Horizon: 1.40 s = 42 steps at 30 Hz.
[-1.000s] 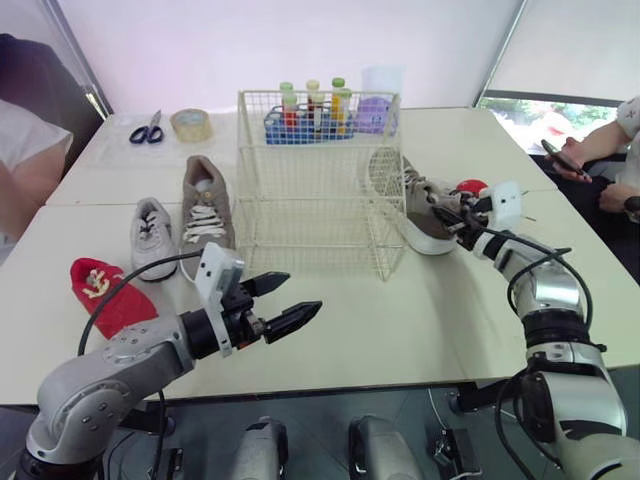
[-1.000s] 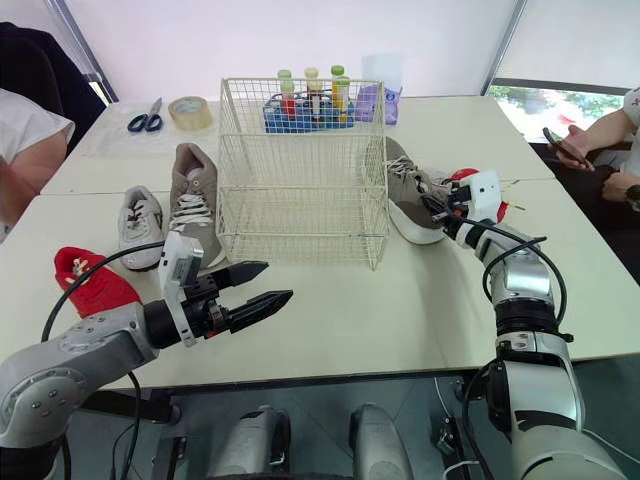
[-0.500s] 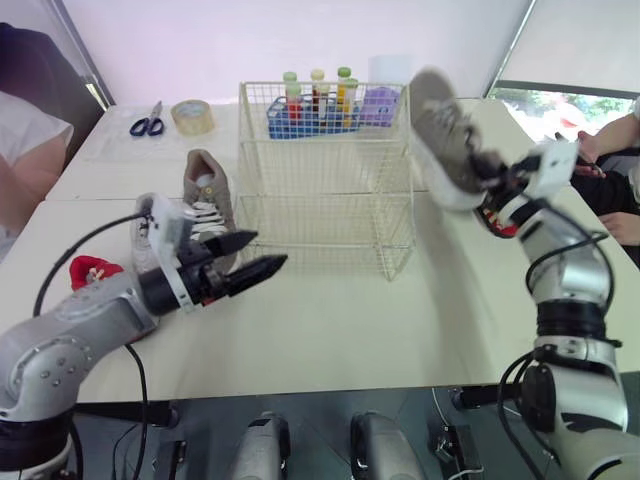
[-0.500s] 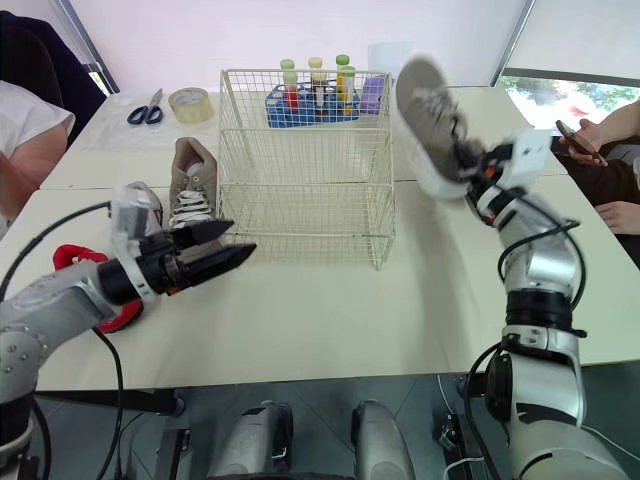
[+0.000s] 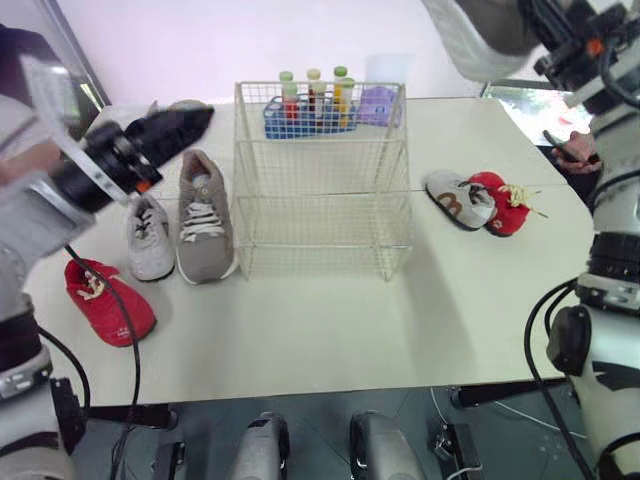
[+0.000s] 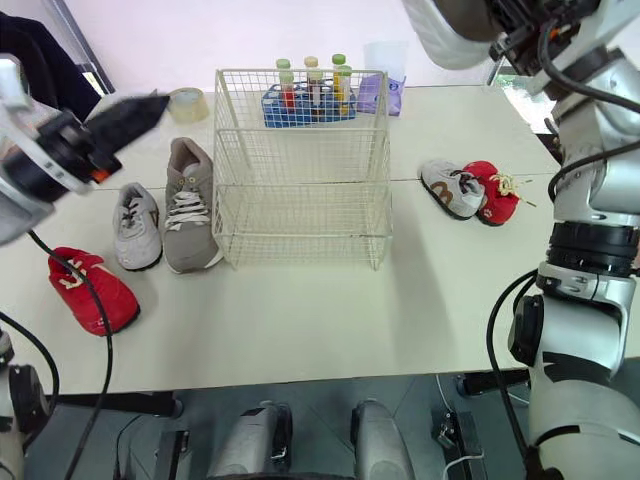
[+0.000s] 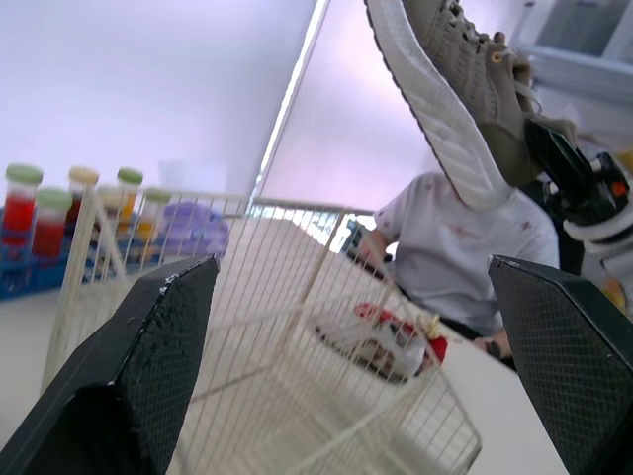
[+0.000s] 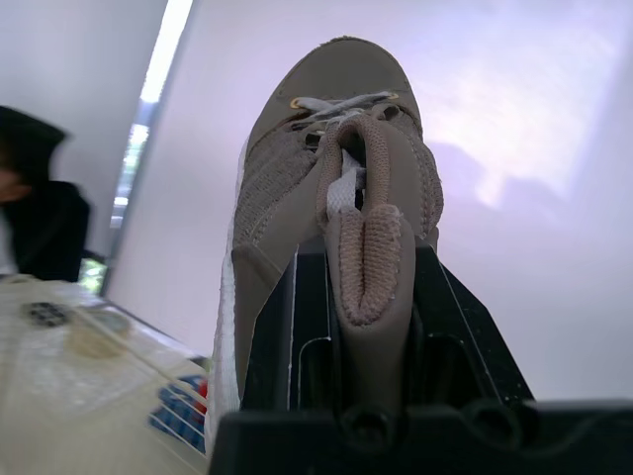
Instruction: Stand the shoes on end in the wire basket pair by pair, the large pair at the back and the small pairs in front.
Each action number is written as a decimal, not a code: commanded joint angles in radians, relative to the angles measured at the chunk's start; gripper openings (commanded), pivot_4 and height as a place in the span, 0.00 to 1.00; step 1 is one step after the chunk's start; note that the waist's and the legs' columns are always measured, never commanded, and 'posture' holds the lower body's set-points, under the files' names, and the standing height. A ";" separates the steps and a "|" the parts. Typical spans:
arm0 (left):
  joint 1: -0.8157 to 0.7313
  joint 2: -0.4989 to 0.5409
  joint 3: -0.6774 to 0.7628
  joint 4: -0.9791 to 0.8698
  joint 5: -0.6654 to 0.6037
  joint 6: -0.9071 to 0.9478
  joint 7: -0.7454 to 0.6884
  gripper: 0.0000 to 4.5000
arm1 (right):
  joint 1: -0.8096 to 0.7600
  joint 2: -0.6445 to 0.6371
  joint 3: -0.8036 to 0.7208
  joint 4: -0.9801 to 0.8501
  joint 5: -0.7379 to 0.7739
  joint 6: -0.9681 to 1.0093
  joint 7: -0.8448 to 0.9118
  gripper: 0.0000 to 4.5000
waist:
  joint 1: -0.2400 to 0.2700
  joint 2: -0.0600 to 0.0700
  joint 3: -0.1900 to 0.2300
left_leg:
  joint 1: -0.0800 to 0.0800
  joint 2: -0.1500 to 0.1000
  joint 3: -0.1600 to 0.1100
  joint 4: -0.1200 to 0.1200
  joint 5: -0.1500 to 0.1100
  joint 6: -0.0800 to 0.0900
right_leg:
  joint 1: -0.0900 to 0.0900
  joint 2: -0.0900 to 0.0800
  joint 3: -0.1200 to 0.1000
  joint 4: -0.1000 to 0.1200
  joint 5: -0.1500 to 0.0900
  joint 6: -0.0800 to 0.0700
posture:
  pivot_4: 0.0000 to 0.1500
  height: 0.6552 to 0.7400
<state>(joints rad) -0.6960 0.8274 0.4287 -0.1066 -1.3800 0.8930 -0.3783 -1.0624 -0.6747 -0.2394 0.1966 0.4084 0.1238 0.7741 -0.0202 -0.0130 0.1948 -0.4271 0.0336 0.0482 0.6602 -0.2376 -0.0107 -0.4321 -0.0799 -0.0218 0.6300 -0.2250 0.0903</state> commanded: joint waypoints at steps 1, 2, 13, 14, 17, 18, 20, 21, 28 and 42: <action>-0.090 0.041 0.038 0.063 -0.044 0.034 -0.017 1.00 | -0.043 -0.008 0.077 -0.109 0.064 0.031 0.155 0.05 | 0.001 0.000 0.000 | 0.000 0.000 0.000 0.000 0.000 0.000 | 0.000 0.000 0.000 0.000 0.000 0.000 | 1.00 1.00; -0.114 0.044 0.042 0.082 -0.063 0.049 -0.020 1.00 | -0.046 -0.006 0.098 -0.123 0.064 0.029 0.184 0.05 | 0.002 0.000 0.000 | 0.000 0.000 -0.001 0.000 0.000 0.000 | 0.000 0.000 -0.001 0.001 0.000 0.000 | 1.00 1.00; -0.205 0.119 0.022 0.143 0.011 0.084 -0.151 1.00 | -0.044 0.039 0.196 -0.208 0.062 -0.020 0.323 0.05 | 0.006 -0.003 0.002 | 0.000 0.000 0.000 0.001 0.000 0.000 | 0.001 -0.001 -0.001 0.000 0.000 0.001 | 1.00 1.00; -0.203 0.120 0.016 0.151 0.030 0.081 -0.158 1.00 | -0.036 0.044 0.199 -0.231 0.071 -0.009 0.323 0.05 | 0.006 -0.003 0.002 | 0.000 0.000 0.000 0.001 0.000 0.000 | 0.001 -0.001 -0.001 0.000 0.000 0.001 | 1.00 1.00; -0.194 0.127 0.004 0.168 0.074 0.086 -0.193 1.00 | -0.020 0.052 0.202 -0.273 0.082 0.008 0.327 0.05 | 0.006 -0.003 0.002 | 0.000 0.000 -0.001 0.001 0.000 0.000 | 0.001 -0.001 -0.002 0.001 0.000 0.001 | 1.00 1.00; -0.190 0.133 0.000 0.168 0.088 0.091 -0.212 1.00 | -0.017 0.054 0.200 -0.280 0.083 0.010 0.328 0.05 | 0.006 -0.003 0.002 | 0.000 0.000 0.000 0.001 0.000 -0.001 | 0.001 -0.001 -0.002 0.001 0.000 0.001 | 1.00 1.00; -0.187 0.150 -0.007 0.180 0.109 0.106 -0.254 1.00 | -0.012 0.049 0.204 -0.288 0.070 -0.002 0.341 0.05 | 0.006 -0.003 0.002 | 0.000 0.000 -0.001 0.001 0.000 -0.001 | 0.001 -0.001 -0.002 0.001 0.000 0.001 | 1.00 1.00; -0.190 0.155 -0.006 0.194 0.116 0.113 -0.270 1.00 | -0.010 0.046 0.207 -0.290 0.061 -0.011 0.349 0.05 | 0.006 -0.004 0.002 | 0.000 0.000 0.000 0.001 0.000 -0.001 | 0.001 -0.001 -0.002 0.001 0.000 0.001 | 1.00 1.00; -0.160 0.209 -0.046 0.198 0.181 0.142 -0.486 0.94 | -0.022 0.043 0.240 -0.276 0.004 -0.110 0.411 0.05 | 0.005 -0.004 0.002 | 0.000 0.000 0.000 0.001 0.000 -0.001 | 0.000 -0.001 -0.002 0.000 0.000 0.001 | 1.00 1.00; -0.167 0.038 0.124 0.209 0.105 0.167 -0.268 0.16 | 0.030 0.062 0.127 -0.212 0.117 0.146 0.256 0.46 | 0.010 -0.004 0.002 | 0.000 0.000 0.000 0.001 0.000 -0.001 | 0.000 -0.001 -0.002 0.001 0.000 0.000 | 1.00 1.00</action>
<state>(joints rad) -0.8361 0.8718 0.4651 0.1346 -1.1971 1.0692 -0.6934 -1.0462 -0.6066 -0.0226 -0.0342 0.4662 0.1891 1.1001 -0.0100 -0.0172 0.1965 -0.4273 0.0339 0.0472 0.6618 -0.2375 -0.0114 -0.4308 -0.0814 -0.0236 0.6310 -0.2246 0.0908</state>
